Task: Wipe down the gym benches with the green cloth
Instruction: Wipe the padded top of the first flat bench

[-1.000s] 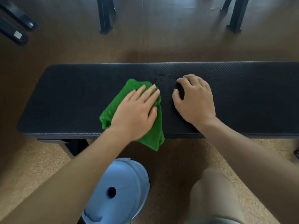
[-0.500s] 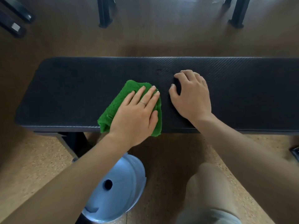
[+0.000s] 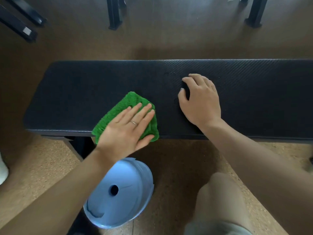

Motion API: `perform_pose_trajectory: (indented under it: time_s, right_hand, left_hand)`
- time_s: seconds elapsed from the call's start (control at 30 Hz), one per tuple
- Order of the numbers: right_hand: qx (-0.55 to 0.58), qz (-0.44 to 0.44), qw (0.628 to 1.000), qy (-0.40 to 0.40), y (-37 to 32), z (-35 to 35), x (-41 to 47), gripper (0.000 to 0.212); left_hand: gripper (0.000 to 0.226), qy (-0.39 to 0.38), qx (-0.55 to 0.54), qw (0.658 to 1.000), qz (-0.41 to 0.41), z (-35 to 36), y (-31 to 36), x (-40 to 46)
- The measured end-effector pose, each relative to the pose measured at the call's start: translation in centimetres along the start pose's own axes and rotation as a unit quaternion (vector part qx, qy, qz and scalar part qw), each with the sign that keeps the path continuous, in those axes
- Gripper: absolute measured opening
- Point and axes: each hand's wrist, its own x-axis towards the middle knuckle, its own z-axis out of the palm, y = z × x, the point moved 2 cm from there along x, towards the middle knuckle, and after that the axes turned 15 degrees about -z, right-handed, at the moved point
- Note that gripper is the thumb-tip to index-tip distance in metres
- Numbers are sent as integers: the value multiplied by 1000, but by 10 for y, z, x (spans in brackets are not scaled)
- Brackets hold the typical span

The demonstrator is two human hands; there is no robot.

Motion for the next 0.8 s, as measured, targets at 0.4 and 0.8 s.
perform_pose_trajectory:
  time_s: [0.4,0.8]
  right_hand:
    - [-24,-16,1000,12,2,6,4,41]
    - [9,8,1000,-1,2,-2,4,37]
  left_hand:
    - [45,58,-57,982,-173,7,56,23]
    - [50,-15,-93,980,-174,0,-1,13]
